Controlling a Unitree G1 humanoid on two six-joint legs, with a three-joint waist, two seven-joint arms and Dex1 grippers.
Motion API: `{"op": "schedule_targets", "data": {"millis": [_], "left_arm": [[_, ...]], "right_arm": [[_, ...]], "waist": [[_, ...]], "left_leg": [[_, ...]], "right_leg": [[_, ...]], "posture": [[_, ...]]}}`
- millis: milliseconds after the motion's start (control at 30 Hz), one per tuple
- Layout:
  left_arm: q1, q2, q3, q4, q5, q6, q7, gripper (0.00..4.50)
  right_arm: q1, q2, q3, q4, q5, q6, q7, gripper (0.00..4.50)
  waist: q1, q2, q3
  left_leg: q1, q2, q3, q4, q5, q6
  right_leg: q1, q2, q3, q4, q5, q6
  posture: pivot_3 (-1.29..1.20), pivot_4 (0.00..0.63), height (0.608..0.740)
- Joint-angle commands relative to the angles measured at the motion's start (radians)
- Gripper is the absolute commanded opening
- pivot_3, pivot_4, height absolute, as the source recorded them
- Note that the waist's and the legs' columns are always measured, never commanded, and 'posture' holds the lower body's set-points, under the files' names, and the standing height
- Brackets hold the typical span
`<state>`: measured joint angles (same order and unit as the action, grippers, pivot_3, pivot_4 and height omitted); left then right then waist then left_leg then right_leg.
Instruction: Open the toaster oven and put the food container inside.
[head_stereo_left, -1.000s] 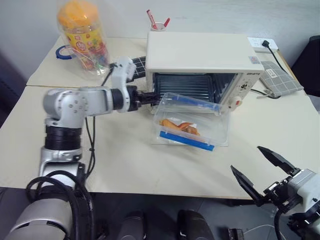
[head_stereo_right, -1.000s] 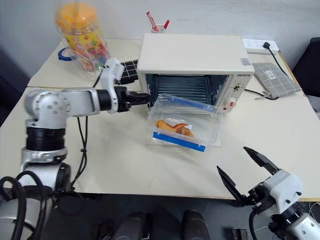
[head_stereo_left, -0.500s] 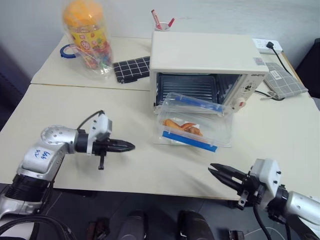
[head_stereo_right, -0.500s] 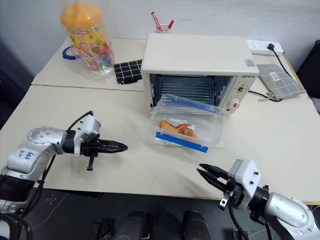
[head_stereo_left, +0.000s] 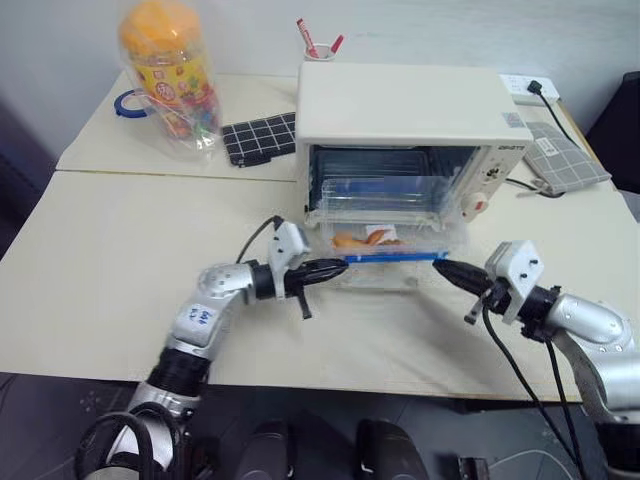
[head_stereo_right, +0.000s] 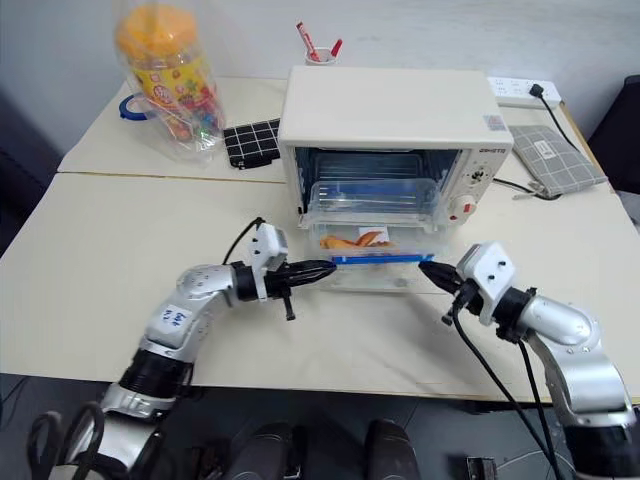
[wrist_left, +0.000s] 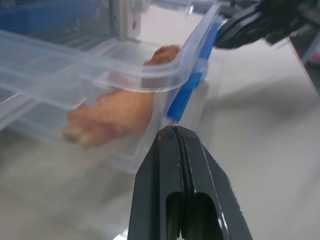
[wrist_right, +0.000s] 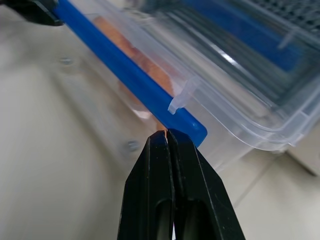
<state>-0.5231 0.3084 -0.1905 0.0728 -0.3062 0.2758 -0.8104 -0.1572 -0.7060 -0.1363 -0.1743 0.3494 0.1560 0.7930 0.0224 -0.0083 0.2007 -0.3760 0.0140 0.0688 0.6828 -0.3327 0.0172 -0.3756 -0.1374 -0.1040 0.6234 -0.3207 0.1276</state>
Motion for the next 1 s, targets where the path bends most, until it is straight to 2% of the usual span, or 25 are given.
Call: {"op": "schedule_targets", "data": {"millis": [33, 267, 400, 500, 600, 667, 800, 967, 1000], "left_arm": [[-0.059, -0.044, 0.044, 0.060, 0.031, -0.044, 0.083, 0.00], [-0.191, -0.128, 0.094, 0.271, 0.109, -0.153, 0.234, 0.00], [-0.237, -0.162, 0.108, 0.362, 0.128, -0.221, 0.259, 0.00], [-0.252, -0.175, 0.111, 0.404, 0.138, -0.253, 0.260, 0.00], [-0.235, -0.167, 0.116, 0.385, 0.138, -0.254, 0.247, 0.00], [-0.188, -0.123, 0.118, 0.300, 0.118, -0.224, 0.193, 0.00], [-0.072, 0.042, 0.169, 0.115, 0.034, -0.134, 0.038, 0.00], [0.038, 0.237, 0.266, 0.018, -0.089, -0.028, -0.131, 0.00], [0.061, 0.277, 0.289, 0.009, -0.119, -0.016, -0.185, 0.38]], "right_arm": [[-0.108, 0.029, 0.027, 0.117, -0.053, -0.077, 0.000, 0.07], [-0.351, 0.113, 0.071, 0.411, -0.151, -0.210, -0.039, 0.07], [-0.463, 0.139, 0.081, 0.573, -0.197, -0.299, -0.054, 0.07], [-0.506, 0.143, 0.080, 0.639, -0.207, -0.334, -0.049, 0.07], [-0.491, 0.124, 0.069, 0.617, -0.189, -0.328, -0.020, 0.07], [-0.418, 0.084, 0.047, 0.506, -0.126, -0.279, 0.055, 0.07], [-0.213, -0.034, -0.046, 0.286, -0.007, -0.176, 0.163, 0.07], [-0.009, -0.127, -0.136, 0.263, 0.014, -0.161, 0.223, 0.07], [0.020, -0.134, -0.142, 0.289, 0.005, -0.177, 0.235, 0.00]], "waist": [[0.000, 0.000, 0.000], [0.000, 0.000, 0.000], [0.000, 0.000, 0.000], [-0.001, 0.000, 0.000], [-0.002, 0.000, 0.000], [-0.002, 0.000, 0.000], [-0.001, 0.001, 0.000], [-0.001, 0.001, 0.000], [-0.001, 0.001, 0.000]], "left_leg": [[0.000, 0.000, 0.000, 0.000, 0.000, -0.001], [-0.001, 0.000, -0.001, 0.001, 0.002, -0.002], [-0.002, 0.000, -0.001, 0.000, 0.002, -0.002], [-0.004, 0.000, -0.001, 0.000, 0.002, -0.002], [-0.004, 0.000, -0.001, 0.001, 0.002, -0.002], [-0.004, 0.000, -0.001, 0.001, 0.002, -0.002], [-0.008, 0.001, -0.003, 0.000, 0.002, -0.002], [-0.007, 0.001, -0.003, 0.002, 0.002, -0.002], [-0.006, 0.001, -0.003, 0.002, 0.003, -0.002]], "right_leg": [[0.000, 0.001, 0.000, 0.000, 0.000, 0.000], [0.000, 0.000, -0.001, 0.001, 0.000, 0.000], [0.000, 0.000, -0.002, 0.000, 0.000, 0.000], [-0.001, 0.000, -0.004, -0.001, 0.000, 0.000], [-0.001, 0.000, -0.005, -0.001, 0.000, 0.000], [-0.001, 0.000, -0.005, -0.001, 0.000, 0.000], [-0.003, 0.001, -0.007, -0.002, 0.000, 0.000], [-0.001, 0.000, -0.008, -0.001, 0.001, 0.000], [0.000, 0.000, -0.007, -0.001, 0.001, -0.001]], "posture": [[0.00, 0.150, 0.740], [0.00, 0.150, 0.740], [0.00, 0.150, 0.740], [0.00, 0.150, 0.740], [0.00, 0.150, 0.740], [0.00, 0.150, 0.740], [0.00, 0.150, 0.740], [0.00, 0.150, 0.740], [0.00, 0.150, 0.740]]}}
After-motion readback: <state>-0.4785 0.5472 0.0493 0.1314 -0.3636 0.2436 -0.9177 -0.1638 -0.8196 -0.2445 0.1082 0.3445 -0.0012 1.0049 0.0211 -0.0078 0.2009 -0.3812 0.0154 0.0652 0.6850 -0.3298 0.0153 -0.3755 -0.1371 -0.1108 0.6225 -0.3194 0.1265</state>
